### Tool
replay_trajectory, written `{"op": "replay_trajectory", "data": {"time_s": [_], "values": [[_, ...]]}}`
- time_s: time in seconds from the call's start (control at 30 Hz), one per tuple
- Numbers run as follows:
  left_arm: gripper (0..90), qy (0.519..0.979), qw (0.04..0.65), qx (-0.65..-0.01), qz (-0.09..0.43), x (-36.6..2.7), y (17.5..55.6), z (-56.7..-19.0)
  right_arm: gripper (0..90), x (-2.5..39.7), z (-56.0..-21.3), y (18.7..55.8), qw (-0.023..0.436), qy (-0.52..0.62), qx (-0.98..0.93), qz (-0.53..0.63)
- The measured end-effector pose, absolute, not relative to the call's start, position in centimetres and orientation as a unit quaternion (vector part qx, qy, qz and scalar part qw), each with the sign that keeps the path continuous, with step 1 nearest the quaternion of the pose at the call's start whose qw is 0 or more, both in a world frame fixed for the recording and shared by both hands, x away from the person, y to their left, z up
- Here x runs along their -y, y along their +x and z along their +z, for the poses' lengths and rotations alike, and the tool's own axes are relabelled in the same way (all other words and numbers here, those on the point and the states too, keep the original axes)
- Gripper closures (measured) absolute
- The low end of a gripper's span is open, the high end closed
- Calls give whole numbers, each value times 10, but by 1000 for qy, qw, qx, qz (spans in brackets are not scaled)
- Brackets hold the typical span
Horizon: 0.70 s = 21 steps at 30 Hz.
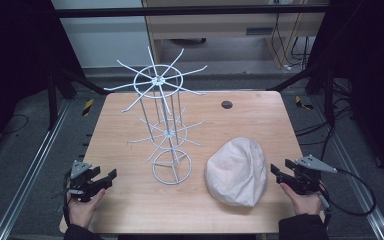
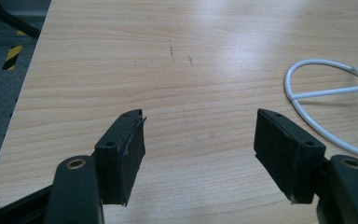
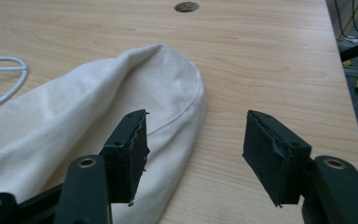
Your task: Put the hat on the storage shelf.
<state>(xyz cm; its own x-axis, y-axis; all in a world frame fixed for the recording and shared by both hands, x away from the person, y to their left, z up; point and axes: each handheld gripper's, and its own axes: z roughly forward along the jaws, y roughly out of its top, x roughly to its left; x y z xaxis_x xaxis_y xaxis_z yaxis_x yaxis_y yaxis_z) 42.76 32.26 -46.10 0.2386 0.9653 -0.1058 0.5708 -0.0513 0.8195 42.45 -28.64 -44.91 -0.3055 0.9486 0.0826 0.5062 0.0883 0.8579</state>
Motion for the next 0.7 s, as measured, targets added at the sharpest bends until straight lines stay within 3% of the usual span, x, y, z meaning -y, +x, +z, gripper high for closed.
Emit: {"op": "replay_trajectory", "data": {"time_s": [0.13,0.3,0.33,0.37,0.4,0.53,0.7], "values": [[354,682,393,-563,254,-321,425,-460,424,280,-444,423,259,518,-697,423],[470,683,390,-561,258,-320,421,-457,597,270,-436,416,237,480,-722,438],[503,682,390,-561,260,-319,420,-457,672,268,-434,412,232,471,-731,435],[503,682,391,-560,262,-319,419,-456,672,268,-434,412,232,471,-731,435],[542,683,389,-559,265,-319,419,-455,752,266,-434,408,226,460,-742,432],[595,688,383,-558,263,-317,418,-455,865,263,-433,400,202,439,-765,426],[653,696,381,-553,254,-314,417,-455,900,258,-434,397,174,422,-781,426]]}}
